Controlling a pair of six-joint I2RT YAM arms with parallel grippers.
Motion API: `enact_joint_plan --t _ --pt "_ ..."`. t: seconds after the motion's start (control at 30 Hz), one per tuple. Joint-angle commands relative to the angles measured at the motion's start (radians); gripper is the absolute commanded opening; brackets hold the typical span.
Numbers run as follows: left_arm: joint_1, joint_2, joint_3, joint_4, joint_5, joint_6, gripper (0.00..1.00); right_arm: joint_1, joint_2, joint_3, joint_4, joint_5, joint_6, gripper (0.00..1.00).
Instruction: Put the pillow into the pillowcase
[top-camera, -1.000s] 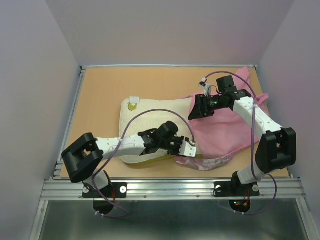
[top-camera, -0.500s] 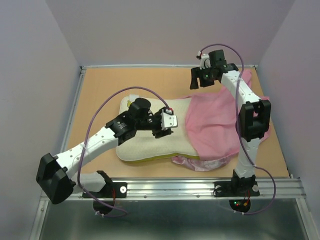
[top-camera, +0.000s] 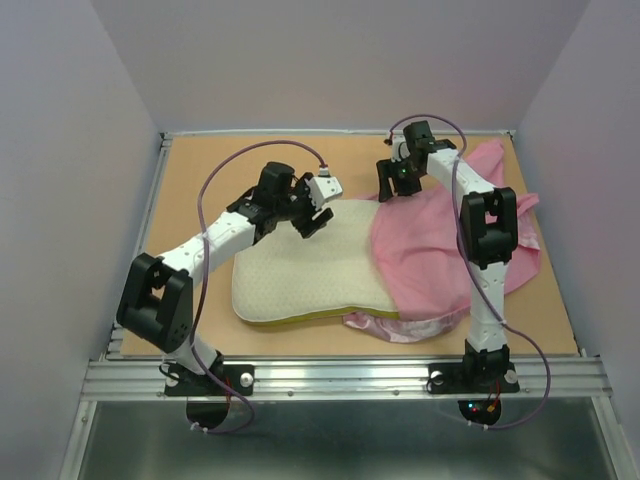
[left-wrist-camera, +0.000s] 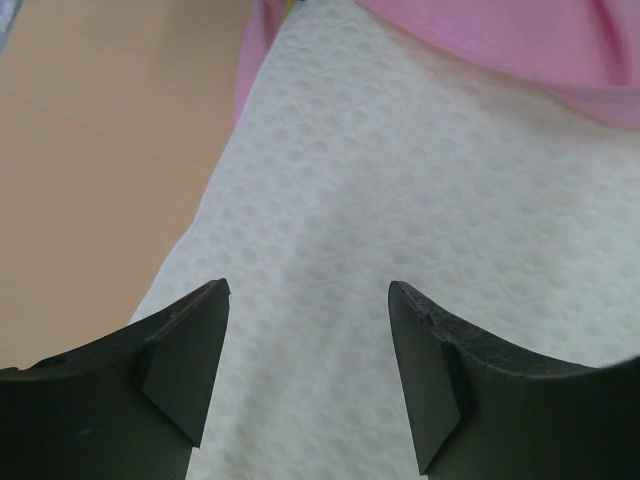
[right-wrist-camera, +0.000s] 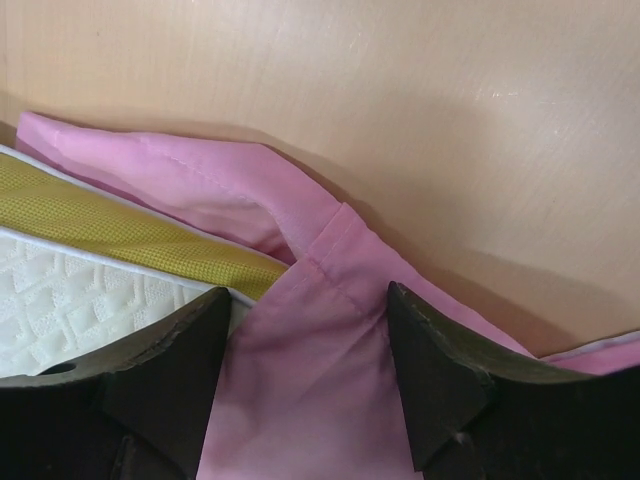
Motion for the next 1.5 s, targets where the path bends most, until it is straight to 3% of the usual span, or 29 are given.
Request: enact_joint_plan --t 0.0,0.03,0.13,0.27,0.43,0.5,0.53,0.57,0.63,0.67,0.83,1.03,1.1,1.13,1.17,1.23,1.27,1.3,1.37,1.47 --pt "0.062 0.083 0.122 0.043 0.025 -0.002 0.77 -0.003 0.018 0.030 0.003 -0.015 0.015 0.67" --pt "0.071 0.130 0.146 0.032 0.037 0.006 0.77 -0.003 0.018 0.022 0.003 -0.025 0.014 0.65" --pt "0.085 0.240 0.246 -0.021 0.055 0.052 0.81 -0.003 0.010 -0.001 0.003 -0.058 0.006 0.44" --pt "0.086 0.363 0.348 -0.077 0.085 0.090 0.85 -0.004 -0.002 -0.014 0.003 -0.086 0.011 0.28" --pt "0.088 0.491 0.490 -0.267 0.207 0.185 0.82 -0.003 -0.033 -0.024 0.001 -0.123 0.011 0.16" --pt "0.086 0.540 0.526 -0.337 0.264 0.240 0.69 -0.003 -0.054 -0.033 0.003 -0.149 0.005 0.09" --pt "0.085 0.554 0.536 -0.404 0.299 0.307 0.55 -0.003 -0.062 -0.044 0.003 -0.158 0.000 0.07" --pt "0.079 0.572 0.541 -0.420 0.299 0.320 0.25 -0.003 -0.071 -0.048 0.003 -0.164 -0.004 0.01" --pt "0.077 0.554 0.533 -0.414 0.302 0.342 0.02 -0.003 -0.091 -0.054 0.003 -0.192 -0.012 0.00" --pt "0.077 0.536 0.494 -0.392 0.305 0.340 0.00 -0.003 -0.096 -0.054 0.003 -0.219 -0.012 0.01" --pt "0.050 0.353 0.388 -0.226 0.330 0.370 0.00 0.004 -0.108 0.001 0.005 -0.316 0.057 0.01" --pt "0.016 0.305 0.460 -0.210 0.359 0.348 0.00 0.033 -0.114 0.076 0.012 -0.364 0.124 0.01" --pt "0.002 0.290 0.472 -0.209 0.364 0.353 0.00 0.043 -0.129 0.068 0.014 -0.370 0.129 0.09" --pt "-0.007 0.281 0.470 -0.209 0.365 0.359 0.00 0.043 -0.131 0.055 0.017 -0.373 0.137 0.21" --pt "-0.010 0.276 0.464 -0.209 0.365 0.365 0.00 0.045 -0.134 0.050 0.017 -0.376 0.138 0.23" --pt "-0.019 0.264 0.451 -0.210 0.358 0.380 0.00 0.045 -0.137 0.033 0.018 -0.367 0.135 0.19" --pt "-0.024 0.261 0.438 -0.213 0.358 0.386 0.00 0.045 -0.139 0.024 0.020 -0.340 0.128 0.07" --pt "-0.026 0.259 0.431 -0.219 0.353 0.392 0.00 0.045 -0.139 0.018 0.020 -0.321 0.124 0.01" --pt "-0.029 0.244 0.406 -0.224 0.348 0.411 0.00 0.045 -0.140 0.001 0.023 -0.292 0.111 0.00" --pt "-0.030 0.224 0.375 -0.232 0.338 0.432 0.00 0.045 -0.134 -0.027 0.024 -0.235 0.089 0.11"
